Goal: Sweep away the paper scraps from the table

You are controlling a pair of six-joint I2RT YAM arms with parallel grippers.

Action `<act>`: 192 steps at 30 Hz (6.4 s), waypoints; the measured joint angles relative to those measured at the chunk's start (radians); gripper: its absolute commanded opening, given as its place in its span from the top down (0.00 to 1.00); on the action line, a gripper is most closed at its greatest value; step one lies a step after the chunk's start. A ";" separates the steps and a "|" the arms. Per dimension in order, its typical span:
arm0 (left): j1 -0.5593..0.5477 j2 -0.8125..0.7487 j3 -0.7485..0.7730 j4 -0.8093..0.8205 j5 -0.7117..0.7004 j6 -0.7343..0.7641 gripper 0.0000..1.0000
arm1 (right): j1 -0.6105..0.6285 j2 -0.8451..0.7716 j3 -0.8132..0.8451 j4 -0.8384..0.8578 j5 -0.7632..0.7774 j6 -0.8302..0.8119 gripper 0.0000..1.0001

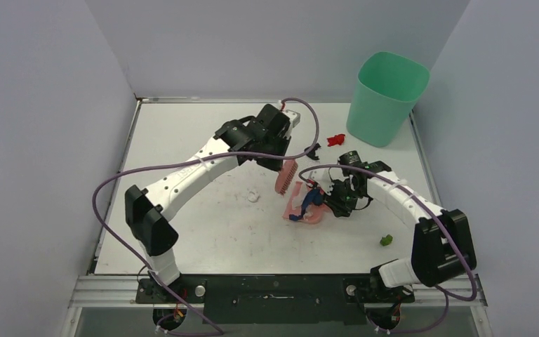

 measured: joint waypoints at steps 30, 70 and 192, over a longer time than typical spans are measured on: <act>0.012 0.031 -0.145 -0.180 -0.341 0.016 1.00 | 0.016 -0.048 -0.061 -0.025 -0.053 0.005 0.82; -0.068 -0.137 -0.289 -0.132 -0.194 -0.068 1.00 | 0.108 -0.047 -0.115 0.024 -0.066 0.061 0.81; 0.163 -1.189 -1.165 0.459 -0.204 0.018 1.00 | -0.489 0.465 1.301 0.045 0.654 -0.164 0.95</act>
